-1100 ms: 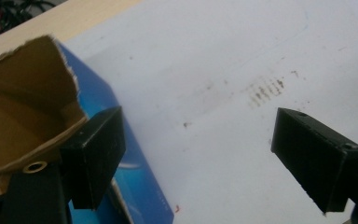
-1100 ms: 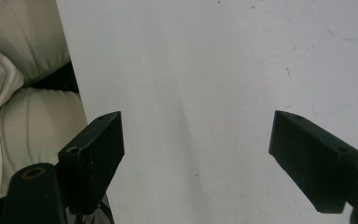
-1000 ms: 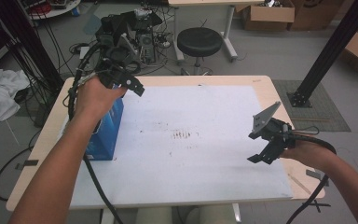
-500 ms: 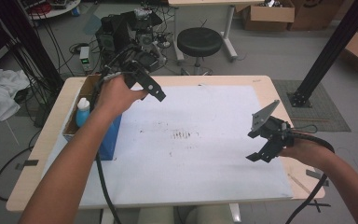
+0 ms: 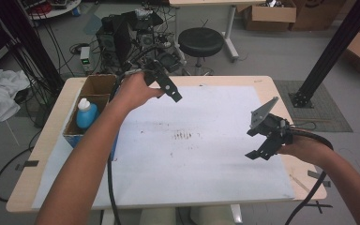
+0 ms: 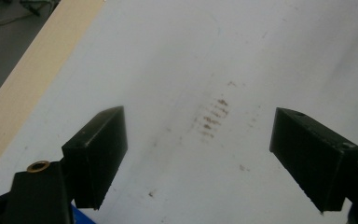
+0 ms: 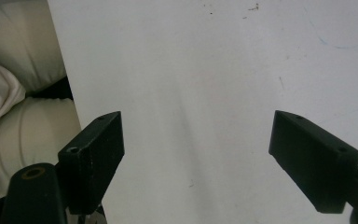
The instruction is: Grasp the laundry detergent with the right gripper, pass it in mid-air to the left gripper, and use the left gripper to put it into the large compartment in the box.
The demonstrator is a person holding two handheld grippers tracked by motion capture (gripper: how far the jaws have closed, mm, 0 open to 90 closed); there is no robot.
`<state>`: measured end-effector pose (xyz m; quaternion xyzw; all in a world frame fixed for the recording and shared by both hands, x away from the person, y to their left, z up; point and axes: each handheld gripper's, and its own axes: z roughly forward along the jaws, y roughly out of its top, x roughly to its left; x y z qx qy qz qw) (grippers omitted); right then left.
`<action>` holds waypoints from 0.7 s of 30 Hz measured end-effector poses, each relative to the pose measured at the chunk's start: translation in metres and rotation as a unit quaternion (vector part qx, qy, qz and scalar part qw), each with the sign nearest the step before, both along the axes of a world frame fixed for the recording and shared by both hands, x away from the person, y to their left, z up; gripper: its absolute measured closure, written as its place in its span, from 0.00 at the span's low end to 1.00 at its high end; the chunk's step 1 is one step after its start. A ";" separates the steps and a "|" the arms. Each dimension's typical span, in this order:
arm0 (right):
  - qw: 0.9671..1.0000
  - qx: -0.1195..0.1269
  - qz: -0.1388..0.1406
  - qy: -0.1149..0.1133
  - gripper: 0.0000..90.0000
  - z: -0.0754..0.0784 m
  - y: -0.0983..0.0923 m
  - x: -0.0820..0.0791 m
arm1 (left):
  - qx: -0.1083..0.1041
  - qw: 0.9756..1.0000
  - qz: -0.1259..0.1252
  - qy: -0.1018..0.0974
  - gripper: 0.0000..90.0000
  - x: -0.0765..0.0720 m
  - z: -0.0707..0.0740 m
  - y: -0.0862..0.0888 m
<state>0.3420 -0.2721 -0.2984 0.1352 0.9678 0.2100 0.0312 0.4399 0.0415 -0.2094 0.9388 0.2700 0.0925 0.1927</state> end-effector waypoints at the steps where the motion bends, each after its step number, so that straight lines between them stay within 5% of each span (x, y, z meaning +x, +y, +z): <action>1: 1.000 0.000 0.001 0.000 0.20 0.000 0.001 0.000 | 0.000 1.000 -0.007 0.002 0.22 0.001 -0.001 -0.002; 9: 1.000 -0.001 -0.003 0.002 0.20 -0.001 0.002 0.001 | 0.009 0.998 -0.056 0.011 0.22 0.003 -0.012 -0.018; 21: 1.000 -0.003 -0.004 0.006 0.20 -0.004 0.005 0.003 | 0.014 0.998 -0.067 0.017 0.22 0.004 -0.016 -0.022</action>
